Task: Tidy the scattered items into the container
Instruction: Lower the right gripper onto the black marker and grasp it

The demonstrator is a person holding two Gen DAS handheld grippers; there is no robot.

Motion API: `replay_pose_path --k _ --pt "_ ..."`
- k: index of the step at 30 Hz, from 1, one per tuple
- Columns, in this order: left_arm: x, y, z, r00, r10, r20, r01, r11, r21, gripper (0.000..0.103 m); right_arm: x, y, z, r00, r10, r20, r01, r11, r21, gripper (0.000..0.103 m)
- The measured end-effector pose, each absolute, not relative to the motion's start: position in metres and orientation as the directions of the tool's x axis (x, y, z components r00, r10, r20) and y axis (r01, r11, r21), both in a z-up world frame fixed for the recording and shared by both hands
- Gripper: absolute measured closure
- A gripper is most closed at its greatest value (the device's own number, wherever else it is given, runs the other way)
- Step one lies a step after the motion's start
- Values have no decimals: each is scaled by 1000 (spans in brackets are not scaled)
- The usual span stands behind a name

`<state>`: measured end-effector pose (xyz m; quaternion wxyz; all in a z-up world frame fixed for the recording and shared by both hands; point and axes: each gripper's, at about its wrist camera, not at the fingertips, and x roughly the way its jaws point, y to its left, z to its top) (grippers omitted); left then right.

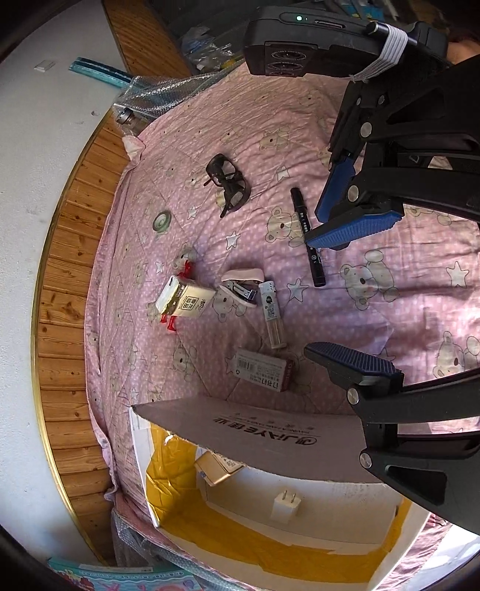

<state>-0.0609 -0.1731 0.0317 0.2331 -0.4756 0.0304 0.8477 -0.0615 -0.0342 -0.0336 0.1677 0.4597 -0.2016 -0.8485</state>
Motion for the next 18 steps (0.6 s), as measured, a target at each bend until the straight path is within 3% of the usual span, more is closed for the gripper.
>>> replay_pose_path --k 11,18 --pt "-97 -168 4 -400 368 -840 -404 -893 -198 48 -132 -3 -62 -492 -523 -696 -27 -790 613 65" --pt "-119 -157 -18 -366 372 -853 -437 -878 -195 48 -125 5 -69 -456 -480 -749 19 -847 531 65"
